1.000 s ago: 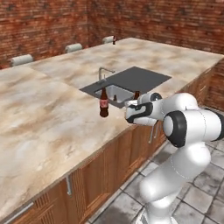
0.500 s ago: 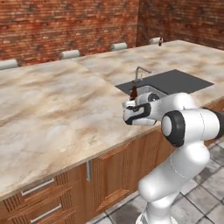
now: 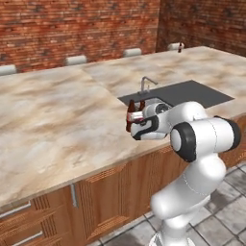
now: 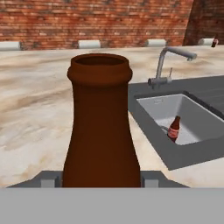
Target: Place the large bottle from the dining counter next to the other large bottle outside the sink, and place the small bottle from the dining counter next to the other small bottle inside the sink.
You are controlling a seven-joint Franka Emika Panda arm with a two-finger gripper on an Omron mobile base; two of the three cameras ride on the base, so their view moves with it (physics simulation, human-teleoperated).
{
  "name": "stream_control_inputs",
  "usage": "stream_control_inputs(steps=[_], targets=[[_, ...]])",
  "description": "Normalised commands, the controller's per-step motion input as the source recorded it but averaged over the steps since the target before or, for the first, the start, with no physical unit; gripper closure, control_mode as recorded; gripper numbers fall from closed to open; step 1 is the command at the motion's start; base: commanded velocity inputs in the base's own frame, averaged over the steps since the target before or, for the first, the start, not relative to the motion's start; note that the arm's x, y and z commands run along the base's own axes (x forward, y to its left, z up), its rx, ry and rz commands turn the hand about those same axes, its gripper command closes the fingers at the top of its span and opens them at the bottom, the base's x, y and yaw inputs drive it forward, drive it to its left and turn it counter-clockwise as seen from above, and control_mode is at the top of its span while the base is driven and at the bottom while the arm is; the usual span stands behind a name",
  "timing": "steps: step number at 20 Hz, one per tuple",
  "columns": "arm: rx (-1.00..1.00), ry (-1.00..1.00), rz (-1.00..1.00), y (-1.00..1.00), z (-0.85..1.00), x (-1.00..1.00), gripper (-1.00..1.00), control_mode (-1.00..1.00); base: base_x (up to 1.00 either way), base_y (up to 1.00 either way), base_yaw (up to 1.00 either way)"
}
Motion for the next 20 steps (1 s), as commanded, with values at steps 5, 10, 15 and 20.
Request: stream_control_inputs(steps=[5,10,15,20], targets=[[0.00,0.00,0.00,0.00,0.00,0.00,1.00,1.00,0.00,-0.80,0.15],[0.00,0.00,0.00,0.00,0.00,0.00,1.00,1.00,0.00,-0.48,0.17],[0.00,0.00,0.00,0.00,0.00,0.00,1.00,1.00,0.00,-0.05,0.16],[0.00,0.00,0.00,0.00,0.00,0.00,1.00,1.00,-0.03,-0.02,0.22]])
